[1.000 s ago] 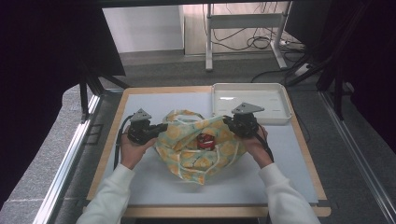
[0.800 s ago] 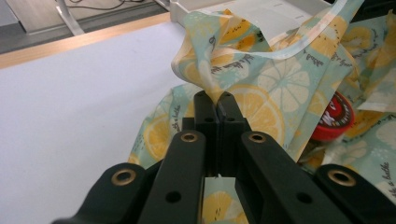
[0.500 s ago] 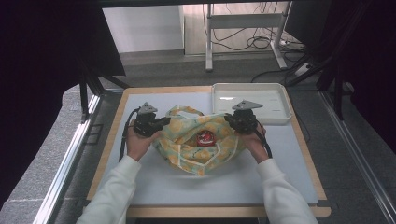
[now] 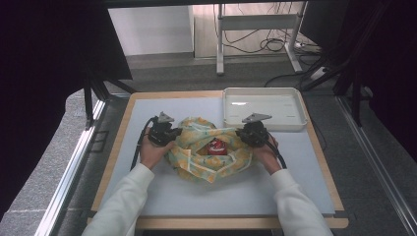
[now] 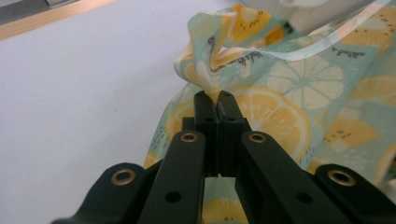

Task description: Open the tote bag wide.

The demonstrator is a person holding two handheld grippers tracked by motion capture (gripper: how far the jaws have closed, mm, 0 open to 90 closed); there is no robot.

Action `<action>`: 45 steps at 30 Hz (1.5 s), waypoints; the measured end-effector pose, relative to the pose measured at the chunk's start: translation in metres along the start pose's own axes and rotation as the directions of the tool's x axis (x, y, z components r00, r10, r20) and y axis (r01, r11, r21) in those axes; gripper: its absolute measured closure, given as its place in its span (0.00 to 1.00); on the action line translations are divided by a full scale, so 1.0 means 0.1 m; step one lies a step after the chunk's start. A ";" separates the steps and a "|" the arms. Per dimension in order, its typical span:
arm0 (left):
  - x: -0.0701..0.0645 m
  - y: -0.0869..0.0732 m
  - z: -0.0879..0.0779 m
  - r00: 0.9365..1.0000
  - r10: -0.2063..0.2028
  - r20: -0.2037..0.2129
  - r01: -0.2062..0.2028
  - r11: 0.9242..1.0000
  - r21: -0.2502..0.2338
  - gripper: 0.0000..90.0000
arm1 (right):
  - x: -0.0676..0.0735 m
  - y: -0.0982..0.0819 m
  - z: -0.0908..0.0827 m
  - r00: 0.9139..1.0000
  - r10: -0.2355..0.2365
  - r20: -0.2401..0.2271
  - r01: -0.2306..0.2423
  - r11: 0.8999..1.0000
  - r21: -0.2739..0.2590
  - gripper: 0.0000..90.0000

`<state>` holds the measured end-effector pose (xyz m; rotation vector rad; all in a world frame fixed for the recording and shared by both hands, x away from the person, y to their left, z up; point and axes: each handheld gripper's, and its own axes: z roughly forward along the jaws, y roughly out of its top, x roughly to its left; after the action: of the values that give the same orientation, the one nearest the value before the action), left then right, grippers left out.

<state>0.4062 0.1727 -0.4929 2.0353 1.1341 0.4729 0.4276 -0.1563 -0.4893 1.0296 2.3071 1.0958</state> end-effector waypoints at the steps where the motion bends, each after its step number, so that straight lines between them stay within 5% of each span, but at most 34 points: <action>1: 0.00 -0.01 0.03 1.000 0.003 -0.002 -0.003 1.000 0.011 1.00 | 0.01 -0.02 0.01 1.000 -0.002 0.001 0.002 1.000 0.008 0.98; 7: -0.01 -0.06 0.19 1.000 0.007 -0.015 -0.006 0.999 0.053 1.00 | 0.01 -0.09 0.09 1.000 -0.010 0.007 0.010 0.998 0.057 0.98; 17: -0.04 -0.10 0.33 0.999 0.030 -0.016 -0.028 0.995 0.099 1.00 | -0.10 -0.24 0.27 0.999 0.050 -0.016 -0.048 0.990 0.133 0.98; 28: -0.05 -0.18 0.40 0.999 0.046 0.001 -0.046 0.991 0.127 0.95 | -0.11 -0.25 0.26 0.998 0.066 -0.024 -0.062 0.989 0.130 0.93; 36: 0.07 -0.15 0.18 1.000 -0.010 0.023 0.010 1.000 -0.004 0.47 | -0.13 -0.18 0.11 0.995 0.083 -0.047 -0.081 0.996 0.048 0.57; 40: 0.12 -0.12 -0.05 0.998 -0.052 0.037 0.055 0.995 -0.088 0.33 | -0.10 -0.13 -0.02 0.995 0.094 -0.041 -0.094 0.996 0.005 0.40; 45: 0.15 -0.09 -0.32 0.994 -0.083 0.072 0.094 0.981 -0.168 0.27 | -0.07 -0.03 -0.20 0.994 0.097 -0.058 -0.100 0.994 -0.055 0.35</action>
<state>0.3896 0.2015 -0.4794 1.8312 1.1016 0.4414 0.4188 -0.1728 -0.4792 1.1143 2.2739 1.2361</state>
